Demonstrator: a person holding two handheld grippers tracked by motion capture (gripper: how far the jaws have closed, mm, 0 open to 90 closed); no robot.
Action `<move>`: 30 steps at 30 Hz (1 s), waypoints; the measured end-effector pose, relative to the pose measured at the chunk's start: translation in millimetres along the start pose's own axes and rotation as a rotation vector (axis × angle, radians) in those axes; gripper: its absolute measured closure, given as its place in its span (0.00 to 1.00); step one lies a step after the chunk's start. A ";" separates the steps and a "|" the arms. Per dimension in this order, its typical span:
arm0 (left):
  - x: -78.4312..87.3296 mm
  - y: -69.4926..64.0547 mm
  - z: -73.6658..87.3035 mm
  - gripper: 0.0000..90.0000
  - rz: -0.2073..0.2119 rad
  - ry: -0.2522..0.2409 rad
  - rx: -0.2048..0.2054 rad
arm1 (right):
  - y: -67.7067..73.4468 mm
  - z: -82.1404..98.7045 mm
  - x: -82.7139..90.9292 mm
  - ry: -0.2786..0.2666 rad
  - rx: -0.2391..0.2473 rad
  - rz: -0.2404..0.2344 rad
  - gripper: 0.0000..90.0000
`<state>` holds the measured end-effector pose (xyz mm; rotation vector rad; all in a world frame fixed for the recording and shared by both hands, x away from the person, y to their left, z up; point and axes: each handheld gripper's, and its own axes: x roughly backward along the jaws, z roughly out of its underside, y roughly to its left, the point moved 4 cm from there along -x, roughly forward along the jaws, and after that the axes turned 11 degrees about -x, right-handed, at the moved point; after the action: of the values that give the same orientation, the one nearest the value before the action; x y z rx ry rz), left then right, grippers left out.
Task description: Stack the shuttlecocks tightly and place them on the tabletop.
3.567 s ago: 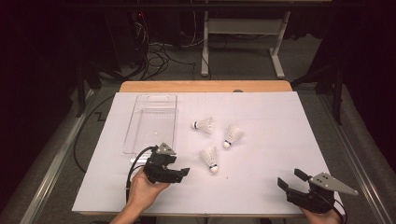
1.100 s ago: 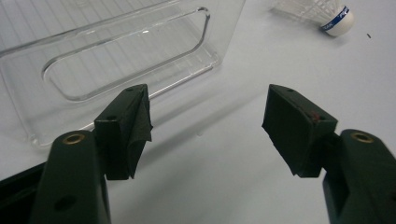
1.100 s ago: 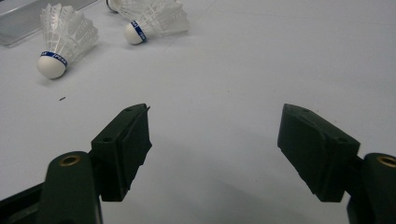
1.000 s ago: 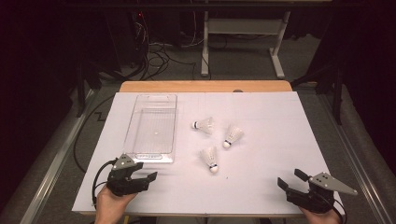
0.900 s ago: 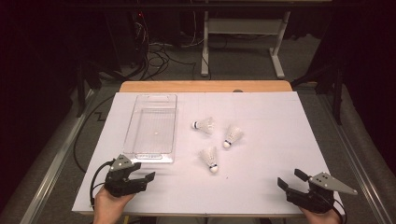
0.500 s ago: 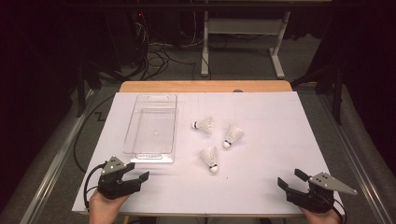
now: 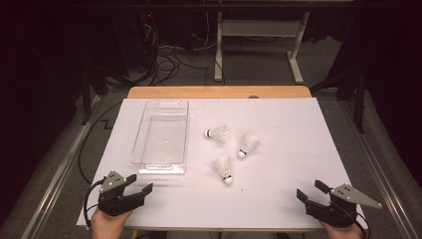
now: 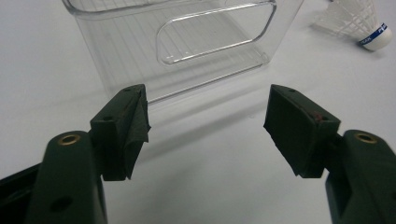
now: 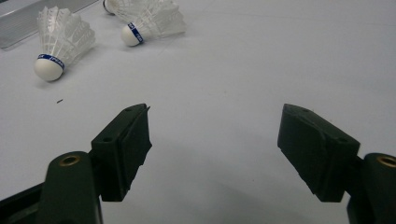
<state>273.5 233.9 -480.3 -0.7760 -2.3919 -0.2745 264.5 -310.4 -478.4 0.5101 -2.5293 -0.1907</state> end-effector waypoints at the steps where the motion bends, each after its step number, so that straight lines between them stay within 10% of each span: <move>1: -0.1 0.7 0.8 0.35 0.000 -0.001 0.004 | -0.4 -0.2 0.1 -0.002 0.000 0.001 0.29; 30: 0.6 5.8 6.9 0.34 -0.005 -0.037 0.057 | 9.7 -12.7 -7.3 -0.024 -0.013 -0.046 0.28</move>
<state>273.2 241.4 -485.4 -0.7548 -2.4261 -0.1950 273.9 -299.0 -468.9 0.5644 -2.5389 -0.2318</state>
